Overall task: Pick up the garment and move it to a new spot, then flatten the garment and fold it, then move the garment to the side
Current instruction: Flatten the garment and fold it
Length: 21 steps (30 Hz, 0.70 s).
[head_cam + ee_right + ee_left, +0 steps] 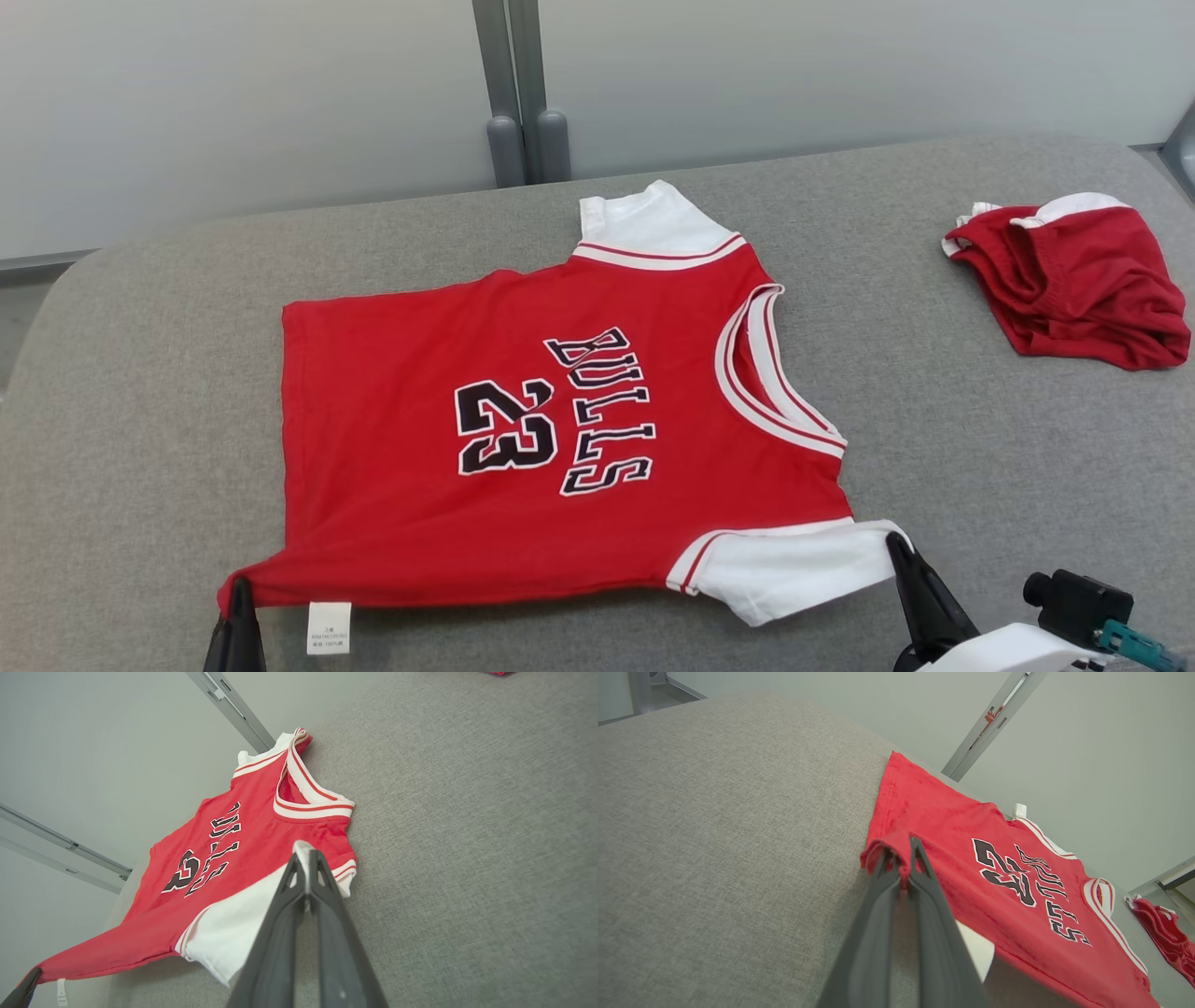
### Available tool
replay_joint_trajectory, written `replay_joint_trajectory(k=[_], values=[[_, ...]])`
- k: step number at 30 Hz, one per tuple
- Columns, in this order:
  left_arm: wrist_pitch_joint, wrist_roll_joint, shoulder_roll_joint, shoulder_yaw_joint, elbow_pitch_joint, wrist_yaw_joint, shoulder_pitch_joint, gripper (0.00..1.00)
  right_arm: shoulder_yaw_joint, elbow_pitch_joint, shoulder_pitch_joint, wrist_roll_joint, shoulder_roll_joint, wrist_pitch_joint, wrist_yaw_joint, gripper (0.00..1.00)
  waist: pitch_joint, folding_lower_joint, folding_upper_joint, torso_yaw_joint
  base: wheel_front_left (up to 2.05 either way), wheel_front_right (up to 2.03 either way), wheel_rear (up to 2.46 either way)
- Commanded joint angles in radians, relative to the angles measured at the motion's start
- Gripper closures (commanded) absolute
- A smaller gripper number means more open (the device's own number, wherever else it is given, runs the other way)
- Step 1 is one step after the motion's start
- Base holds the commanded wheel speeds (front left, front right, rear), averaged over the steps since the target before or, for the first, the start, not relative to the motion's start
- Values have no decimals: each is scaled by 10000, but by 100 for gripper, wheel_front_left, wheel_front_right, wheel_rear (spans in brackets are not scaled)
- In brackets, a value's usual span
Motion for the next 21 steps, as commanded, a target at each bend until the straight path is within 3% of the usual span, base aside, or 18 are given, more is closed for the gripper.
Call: replay_joint_trajectory(k=[1,14,21], values=[[-29,-70,85,-26,120,-17,-244,100,56,168,-188,-79,9,-139,1,100,12,1,0,32,0,0,0],[-16,-450,154,-402,1301,-17,-1736,100,20,1003,-1757,-241,58,-789,-1,100,361,1,0,109,0,0,0],[220,-636,79,-583,2381,20,-3054,100,-40,2094,-3210,-368,70,-921,-1,100,873,1,0,146,0,0,0]])
